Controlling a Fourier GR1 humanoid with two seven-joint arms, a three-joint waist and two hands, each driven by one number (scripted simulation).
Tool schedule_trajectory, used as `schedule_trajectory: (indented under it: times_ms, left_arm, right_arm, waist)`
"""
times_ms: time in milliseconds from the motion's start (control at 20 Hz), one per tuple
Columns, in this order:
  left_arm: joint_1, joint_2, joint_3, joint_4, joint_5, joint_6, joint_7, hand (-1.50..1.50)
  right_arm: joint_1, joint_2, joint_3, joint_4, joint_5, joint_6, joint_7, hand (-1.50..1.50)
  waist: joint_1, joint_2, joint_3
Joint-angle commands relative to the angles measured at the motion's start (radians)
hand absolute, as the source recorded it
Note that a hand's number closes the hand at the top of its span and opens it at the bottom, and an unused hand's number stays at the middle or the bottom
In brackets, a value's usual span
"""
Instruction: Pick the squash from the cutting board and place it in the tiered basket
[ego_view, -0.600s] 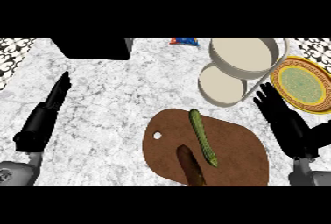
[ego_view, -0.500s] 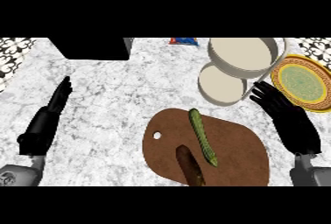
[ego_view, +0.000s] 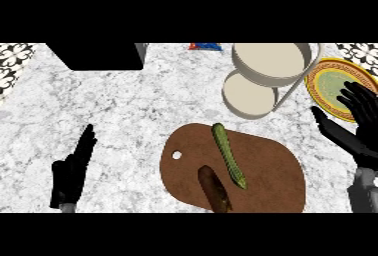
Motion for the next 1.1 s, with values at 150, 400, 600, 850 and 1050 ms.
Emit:
schedule_trajectory:
  times_ms: [150, 400, 600, 850, 1050]
  left_arm:
    - [0.082, -0.051, -0.016, -0.075, -0.017, 0.018, 0.054, 0.00]
    - [0.029, -0.076, -0.016, 0.038, -0.031, 0.023, 0.008, 0.00]
    - [0.050, -0.090, -0.038, 0.010, -0.044, 0.040, 0.020, 0.00]
    - [0.009, -0.087, -0.020, 0.044, -0.030, 0.017, 0.033, 0.00]
    - [0.027, -0.085, -0.033, 0.000, -0.058, 0.037, 0.039, 0.00]
  right_arm:
    - [0.122, 0.158, 0.074, -0.139, 0.076, -0.100, -0.142, -1.50]
    - [0.161, -0.084, 0.217, -0.284, 0.204, 0.039, 0.295, -1.50]
    - [0.206, -0.196, 0.351, -0.376, 0.334, 0.132, 0.488, -1.50]
    - [0.111, -0.299, 0.452, -0.491, 0.502, 0.234, 0.820, -1.50]
    - [0.006, -0.262, 0.557, -0.524, 0.667, 0.292, 1.070, -1.50]
  waist:
    - [0.009, -0.003, 0.004]
    - [0.004, -0.003, 0.000]
    - [0.009, -0.007, -0.003]
    - [0.012, -0.004, -0.005]
    - [0.023, -0.004, 0.000]
